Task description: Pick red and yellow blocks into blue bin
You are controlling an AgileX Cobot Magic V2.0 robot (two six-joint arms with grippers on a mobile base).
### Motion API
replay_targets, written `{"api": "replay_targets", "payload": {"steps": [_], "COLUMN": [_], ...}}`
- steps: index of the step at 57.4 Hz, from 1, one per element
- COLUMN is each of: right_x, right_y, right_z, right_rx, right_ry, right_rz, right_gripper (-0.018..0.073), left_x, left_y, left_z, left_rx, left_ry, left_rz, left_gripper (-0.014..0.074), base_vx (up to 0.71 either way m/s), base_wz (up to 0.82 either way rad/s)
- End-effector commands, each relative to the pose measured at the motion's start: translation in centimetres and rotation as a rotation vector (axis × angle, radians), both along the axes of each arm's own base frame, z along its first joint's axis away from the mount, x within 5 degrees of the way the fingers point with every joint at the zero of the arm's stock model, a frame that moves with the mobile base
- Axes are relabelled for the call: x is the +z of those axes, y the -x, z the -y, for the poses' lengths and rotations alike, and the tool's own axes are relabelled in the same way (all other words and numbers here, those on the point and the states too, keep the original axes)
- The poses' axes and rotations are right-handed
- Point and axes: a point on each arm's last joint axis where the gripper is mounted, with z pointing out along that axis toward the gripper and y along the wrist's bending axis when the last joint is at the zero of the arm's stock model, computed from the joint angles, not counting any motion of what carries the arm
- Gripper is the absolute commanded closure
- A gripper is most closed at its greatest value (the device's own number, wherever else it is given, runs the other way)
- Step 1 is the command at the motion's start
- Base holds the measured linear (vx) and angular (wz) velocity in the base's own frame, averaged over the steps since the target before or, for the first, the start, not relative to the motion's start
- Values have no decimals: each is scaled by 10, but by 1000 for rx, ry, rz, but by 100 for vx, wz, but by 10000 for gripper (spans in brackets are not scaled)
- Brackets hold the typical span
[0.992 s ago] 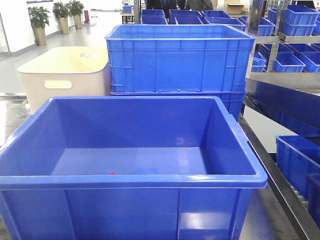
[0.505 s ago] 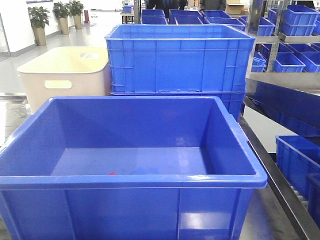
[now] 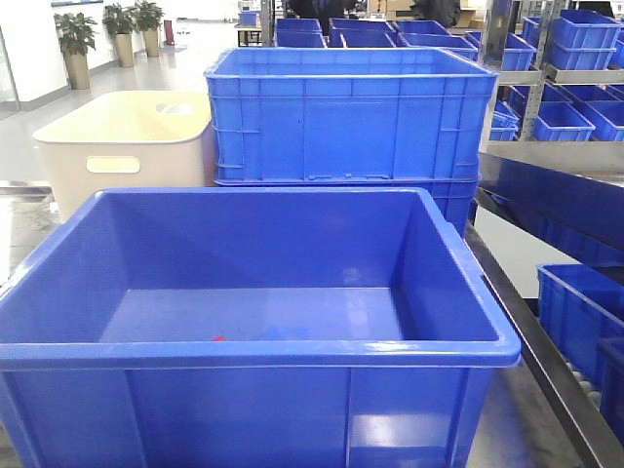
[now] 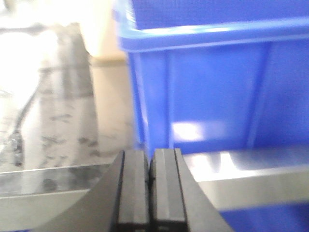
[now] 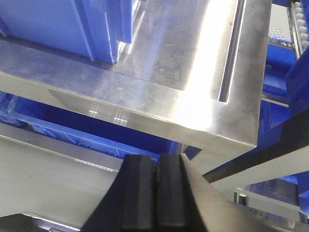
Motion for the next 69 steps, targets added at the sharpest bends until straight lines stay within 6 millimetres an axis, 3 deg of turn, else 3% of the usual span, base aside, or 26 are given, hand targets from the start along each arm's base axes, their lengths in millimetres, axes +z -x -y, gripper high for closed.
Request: {"api": "replay_targets", "payload": {"steps": [1,20,69], "right_x": [13,13,13], "right_y": [-4,-4,-4], "right_z": [0,0,0], "right_rx": [3,3,3], "right_ry": [-6,-6,-6], "right_rz": [95,95,95], "right_gripper": [569,569,569], "left_x": [4,-43,-40], "left_y": [4,6,6], "left_z": [-1,-3,-2], "left_rx": [29,61,37], "left_ry": [68,106,59], "left_rz": [185,322,342], "left_gripper": [603,603,603], "base_vx": [0,0,0], "base_wz": [0,0,0]}}
